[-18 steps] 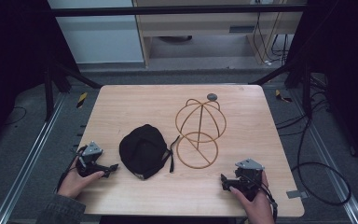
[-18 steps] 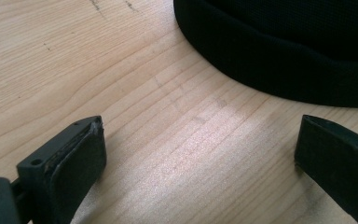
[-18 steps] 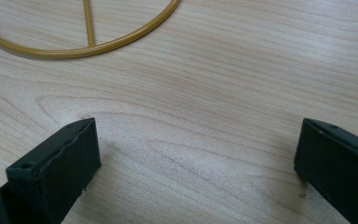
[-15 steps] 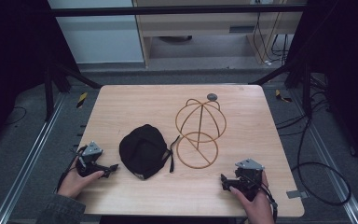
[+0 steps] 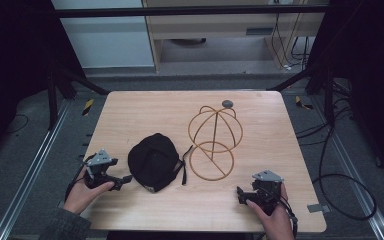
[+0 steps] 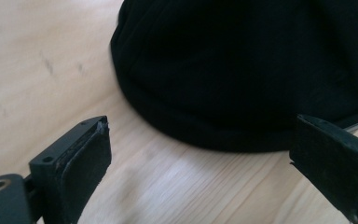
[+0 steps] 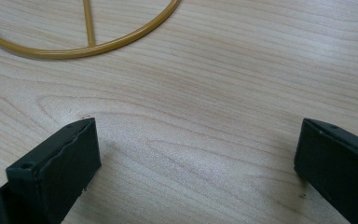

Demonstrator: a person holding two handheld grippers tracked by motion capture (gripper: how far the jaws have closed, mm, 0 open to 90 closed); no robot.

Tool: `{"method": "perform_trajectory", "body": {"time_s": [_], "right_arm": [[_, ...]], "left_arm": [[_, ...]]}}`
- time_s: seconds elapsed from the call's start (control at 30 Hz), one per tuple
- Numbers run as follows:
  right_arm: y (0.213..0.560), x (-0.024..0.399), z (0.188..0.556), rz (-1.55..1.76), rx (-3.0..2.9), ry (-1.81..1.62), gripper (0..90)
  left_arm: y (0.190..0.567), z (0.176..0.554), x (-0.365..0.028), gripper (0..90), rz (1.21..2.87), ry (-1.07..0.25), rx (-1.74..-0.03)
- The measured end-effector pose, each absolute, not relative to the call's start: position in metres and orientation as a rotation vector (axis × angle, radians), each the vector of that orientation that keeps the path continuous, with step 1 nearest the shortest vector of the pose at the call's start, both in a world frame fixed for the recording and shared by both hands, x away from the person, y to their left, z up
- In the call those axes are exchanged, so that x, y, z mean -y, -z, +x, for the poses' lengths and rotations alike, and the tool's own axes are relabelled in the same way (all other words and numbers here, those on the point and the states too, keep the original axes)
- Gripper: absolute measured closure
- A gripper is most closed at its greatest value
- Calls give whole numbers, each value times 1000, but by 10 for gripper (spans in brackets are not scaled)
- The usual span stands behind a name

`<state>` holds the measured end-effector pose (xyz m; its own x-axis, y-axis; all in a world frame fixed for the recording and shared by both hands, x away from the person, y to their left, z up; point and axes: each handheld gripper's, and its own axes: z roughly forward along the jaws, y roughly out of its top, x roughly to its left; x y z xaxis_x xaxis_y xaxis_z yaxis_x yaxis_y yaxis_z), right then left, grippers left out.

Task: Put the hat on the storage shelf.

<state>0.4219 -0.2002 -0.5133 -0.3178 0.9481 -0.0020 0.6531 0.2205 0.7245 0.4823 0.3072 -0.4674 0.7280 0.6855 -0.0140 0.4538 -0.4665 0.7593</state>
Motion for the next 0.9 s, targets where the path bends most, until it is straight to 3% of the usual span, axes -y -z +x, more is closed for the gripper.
{"method": "perform_trajectory", "body": {"time_s": [0.37, 0.9], "right_arm": [[513, 200, 422, 1475, -2052, -878, 4], [513, 200, 422, 1474, -2052, -878, 4]], "left_arm": [[410, 501, -259, 52, 2307, -378, -706], [389, 524, -229, 79, 2439, -408, -629]]}}
